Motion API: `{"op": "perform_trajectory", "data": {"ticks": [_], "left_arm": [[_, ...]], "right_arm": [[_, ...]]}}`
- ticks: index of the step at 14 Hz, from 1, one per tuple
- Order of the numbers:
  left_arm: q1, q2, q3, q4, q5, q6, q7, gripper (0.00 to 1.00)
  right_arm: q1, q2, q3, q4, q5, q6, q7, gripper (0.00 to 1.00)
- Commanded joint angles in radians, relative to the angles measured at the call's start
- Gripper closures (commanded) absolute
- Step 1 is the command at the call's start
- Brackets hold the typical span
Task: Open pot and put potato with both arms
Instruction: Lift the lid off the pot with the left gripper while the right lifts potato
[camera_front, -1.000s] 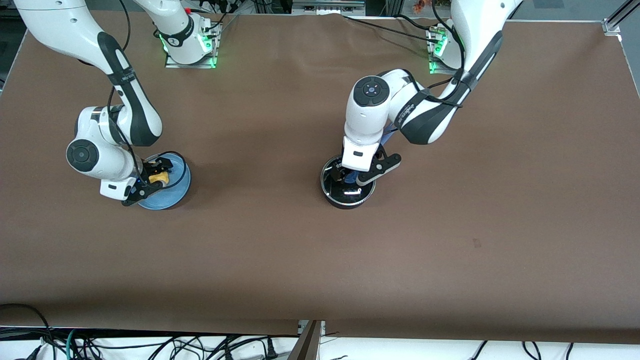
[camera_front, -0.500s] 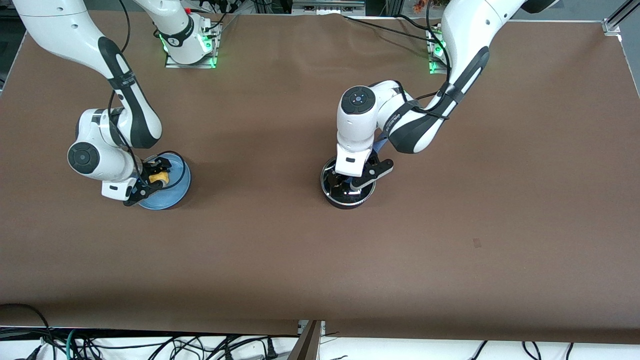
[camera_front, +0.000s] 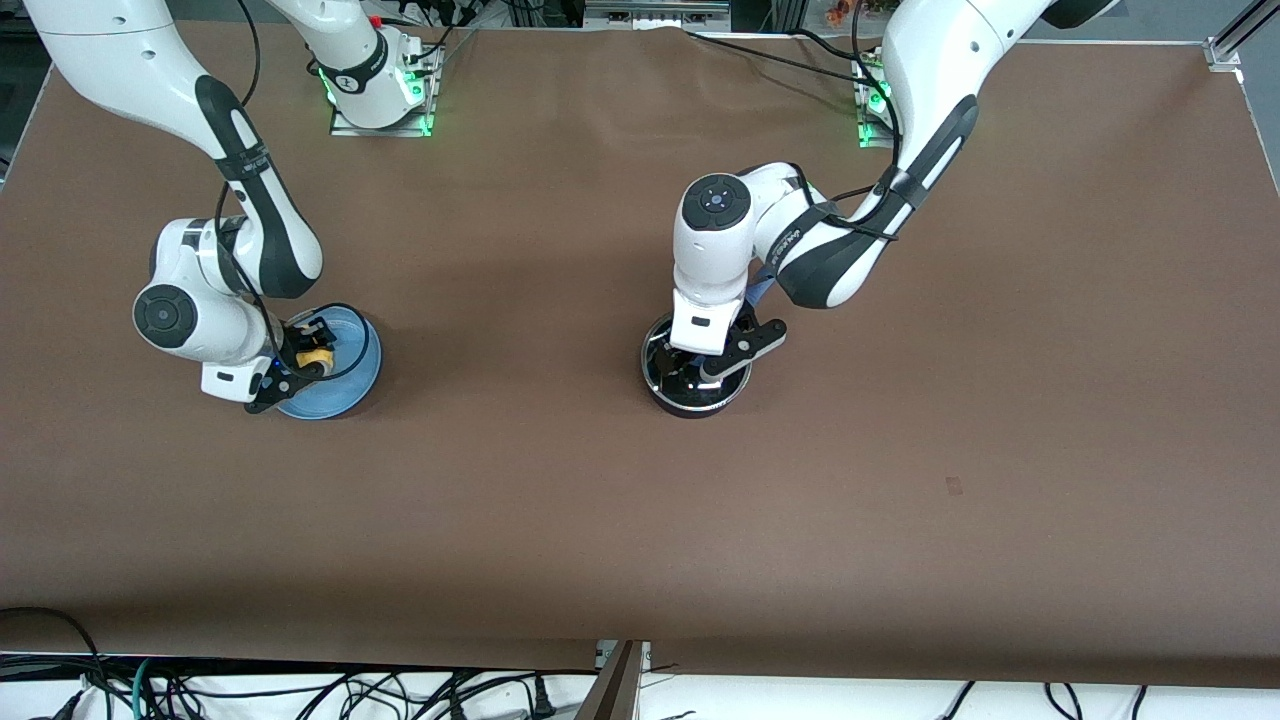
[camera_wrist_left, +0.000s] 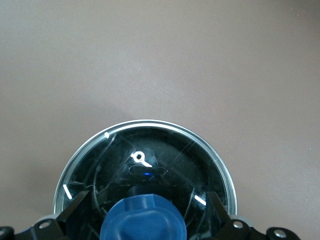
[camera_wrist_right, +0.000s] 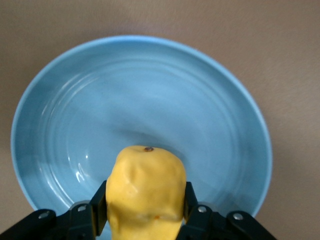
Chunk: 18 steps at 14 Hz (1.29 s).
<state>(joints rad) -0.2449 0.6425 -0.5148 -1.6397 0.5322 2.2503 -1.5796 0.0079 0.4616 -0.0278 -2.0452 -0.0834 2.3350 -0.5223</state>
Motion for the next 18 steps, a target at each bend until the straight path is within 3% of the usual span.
{"op": "perform_trajectory", "data": {"ticks": [1,3,7,15,18], "left_arm": [[-0.023,0.020,0.010,0.026,0.034,-0.009,-0.037,0.00],[-0.031,0.022,0.016,0.026,0.034,-0.009,-0.049,0.02],[-0.031,0.020,0.018,0.026,0.035,-0.015,-0.051,0.16],[-0.030,0.019,0.018,0.026,0.041,-0.020,-0.049,0.42],[-0.030,0.016,0.018,0.026,0.041,-0.021,-0.049,0.45]], "right_arm": [[-0.009,-0.015,0.006,0.043,-0.004,-0.006,0.001,0.70],[-0.009,-0.021,0.008,0.103,0.007,-0.081,0.004,0.71],[0.006,-0.020,0.029,0.258,0.007,-0.250,0.034,0.73],[0.015,-0.020,0.137,0.353,0.007,-0.304,0.240,0.73],[0.023,-0.020,0.181,0.378,0.010,-0.306,0.306,0.73]]}}
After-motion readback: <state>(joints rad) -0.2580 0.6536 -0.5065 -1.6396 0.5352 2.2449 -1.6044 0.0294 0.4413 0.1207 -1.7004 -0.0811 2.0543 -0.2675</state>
